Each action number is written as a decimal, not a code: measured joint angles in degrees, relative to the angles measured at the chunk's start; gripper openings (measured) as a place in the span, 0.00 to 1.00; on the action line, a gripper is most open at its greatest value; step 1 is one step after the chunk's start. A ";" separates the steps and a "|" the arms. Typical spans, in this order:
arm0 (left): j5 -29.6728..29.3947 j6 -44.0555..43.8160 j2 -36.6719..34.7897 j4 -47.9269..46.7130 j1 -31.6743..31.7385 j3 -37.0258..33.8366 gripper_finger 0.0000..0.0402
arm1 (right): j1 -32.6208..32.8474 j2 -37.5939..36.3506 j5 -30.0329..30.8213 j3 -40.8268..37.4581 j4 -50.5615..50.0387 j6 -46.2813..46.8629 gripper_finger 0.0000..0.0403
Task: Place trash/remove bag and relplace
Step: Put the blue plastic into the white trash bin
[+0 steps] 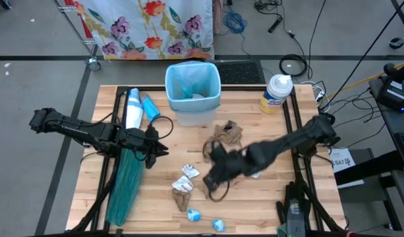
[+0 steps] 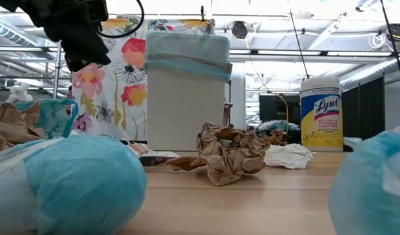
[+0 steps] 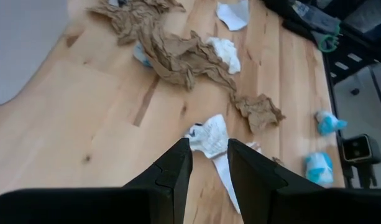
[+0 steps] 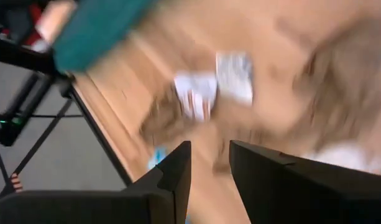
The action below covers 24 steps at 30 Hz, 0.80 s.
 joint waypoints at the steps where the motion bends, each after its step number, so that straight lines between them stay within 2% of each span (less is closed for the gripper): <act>1: 0.58 0.69 0.02 -0.02 0.00 0.00 0.27 | 1.22 1.05 -0.82 0.00 -0.59 2.82 0.25; 8: 2.81 2.43 0.00 -0.19 0.00 0.00 0.27 | 8.50 8.33 -6.60 -0.02 -1.37 22.25 0.25; 13: 3.09 2.87 0.02 -0.39 0.00 0.00 0.27 | 12.73 13.36 -8.68 -0.04 2.86 33.68 0.25; 19: 3.55 3.87 0.01 -0.39 -0.02 0.00 0.27 | 15.40 18.51 -8.69 -0.02 11.66 40.55 0.25; 24: 3.55 3.85 0.01 -0.37 -0.01 0.00 0.27 | 15.71 22.28 -8.46 -0.02 12.33 41.73 0.25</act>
